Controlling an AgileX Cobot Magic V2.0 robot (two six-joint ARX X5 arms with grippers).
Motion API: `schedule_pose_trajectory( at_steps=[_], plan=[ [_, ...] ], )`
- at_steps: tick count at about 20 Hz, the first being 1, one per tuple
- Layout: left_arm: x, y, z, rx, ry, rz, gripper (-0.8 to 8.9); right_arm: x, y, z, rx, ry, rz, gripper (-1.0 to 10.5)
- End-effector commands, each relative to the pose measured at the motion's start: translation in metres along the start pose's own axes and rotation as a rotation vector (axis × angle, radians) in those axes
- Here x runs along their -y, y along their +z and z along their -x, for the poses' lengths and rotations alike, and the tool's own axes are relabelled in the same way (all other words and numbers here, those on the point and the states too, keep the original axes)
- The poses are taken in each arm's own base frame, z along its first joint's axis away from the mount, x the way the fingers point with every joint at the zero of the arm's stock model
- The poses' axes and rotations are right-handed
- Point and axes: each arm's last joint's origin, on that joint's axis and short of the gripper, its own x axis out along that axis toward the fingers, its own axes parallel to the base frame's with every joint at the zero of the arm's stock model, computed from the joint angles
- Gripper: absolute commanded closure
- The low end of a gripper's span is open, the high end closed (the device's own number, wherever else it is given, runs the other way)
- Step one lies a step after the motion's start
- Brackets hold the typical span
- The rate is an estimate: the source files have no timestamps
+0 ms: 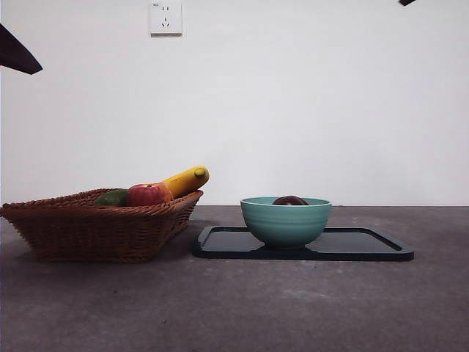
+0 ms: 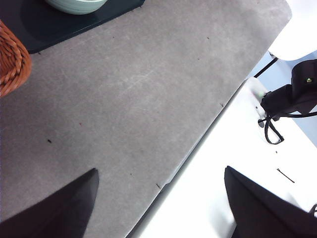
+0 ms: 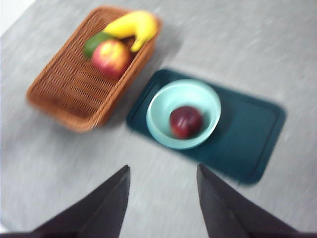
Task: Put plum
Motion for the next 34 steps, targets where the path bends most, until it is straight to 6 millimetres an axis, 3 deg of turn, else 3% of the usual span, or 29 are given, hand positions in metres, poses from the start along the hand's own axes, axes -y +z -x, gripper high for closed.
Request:
schedule_pose_trajectory(
  at_steps=[1, 5, 9, 29, 34],
  plan=[
    [0.001, 0.003, 0.0, 0.008, -0.007, -0.023, 4.11, -0.005, -0.027, 0.0, -0.033, 0.032, 0.027, 7.3],
    [0.001, 0.003, 0.0, 0.008, -0.007, -0.023, 4.11, -0.006, -0.075, -0.002, -0.077, 0.075, 0.046, 7.3],
    [0.001, 0.003, 0.0, 0.008, -0.008, -0.022, 4.11, -0.006, -0.105, -0.004, -0.108, 0.162, 0.029, 7.3],
    [0.001, 0.003, 0.0, 0.011, -0.007, -0.024, 4.11, -0.006, -0.108, -0.003, -0.095, 0.168, 0.03, 7.3],
    [0.003, 0.023, -0.001, 0.164, -0.008, -0.076, 4.12, -0.006, -0.108, -0.003, -0.092, 0.168, 0.031, 7.3]
  ],
)
